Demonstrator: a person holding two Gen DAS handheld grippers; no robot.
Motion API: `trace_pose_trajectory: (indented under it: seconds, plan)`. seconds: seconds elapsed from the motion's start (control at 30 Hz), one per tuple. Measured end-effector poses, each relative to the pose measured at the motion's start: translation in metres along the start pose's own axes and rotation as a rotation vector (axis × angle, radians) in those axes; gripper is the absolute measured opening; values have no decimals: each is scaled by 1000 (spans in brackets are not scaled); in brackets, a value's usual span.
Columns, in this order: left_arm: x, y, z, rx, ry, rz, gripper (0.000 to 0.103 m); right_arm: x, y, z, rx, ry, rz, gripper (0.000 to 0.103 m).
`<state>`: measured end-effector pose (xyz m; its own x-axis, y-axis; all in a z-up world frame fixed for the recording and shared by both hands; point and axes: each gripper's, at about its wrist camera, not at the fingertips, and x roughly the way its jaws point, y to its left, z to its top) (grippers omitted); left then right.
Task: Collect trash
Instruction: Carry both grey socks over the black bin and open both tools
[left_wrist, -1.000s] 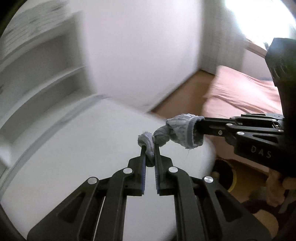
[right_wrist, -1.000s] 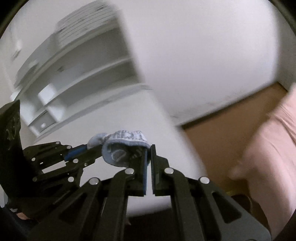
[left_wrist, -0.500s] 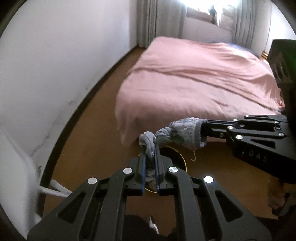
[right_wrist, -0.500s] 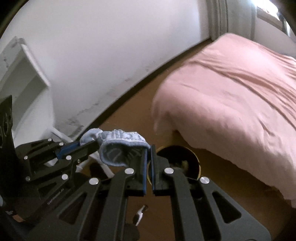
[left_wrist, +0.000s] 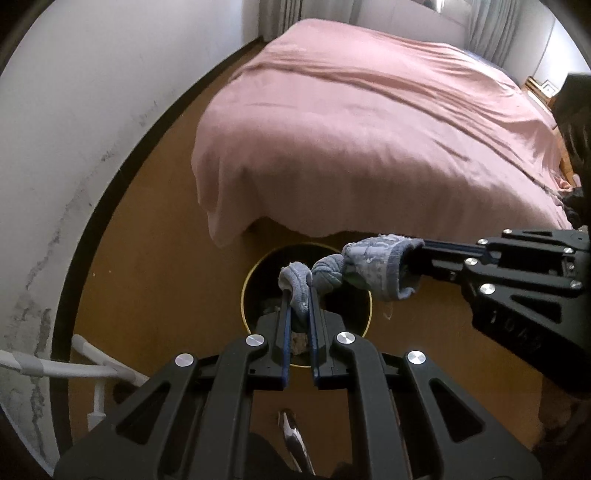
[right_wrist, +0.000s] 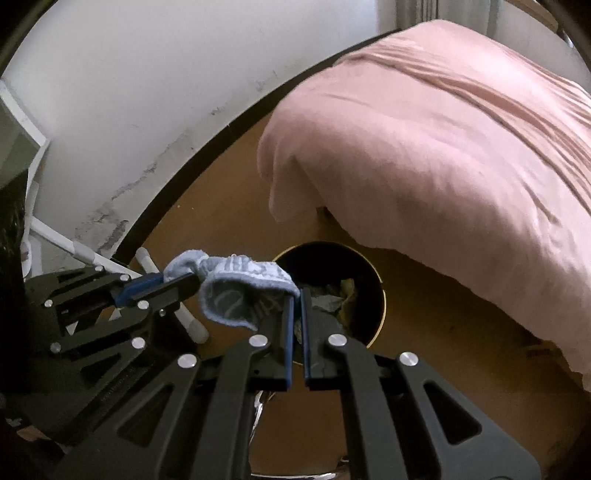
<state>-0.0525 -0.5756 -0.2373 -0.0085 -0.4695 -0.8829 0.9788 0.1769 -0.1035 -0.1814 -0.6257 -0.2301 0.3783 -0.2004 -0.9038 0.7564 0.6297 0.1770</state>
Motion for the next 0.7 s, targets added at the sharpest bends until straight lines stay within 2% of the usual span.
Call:
trace_pose_trajectory:
  seconds: [0.27,0.7]
  plan:
    - [25,-6,-1,4,35,-31,7,19,-13,2,38,27,-17,5]
    - [37,-3,4,0,31,-64,9,27,-27,7,85,38,5,5]
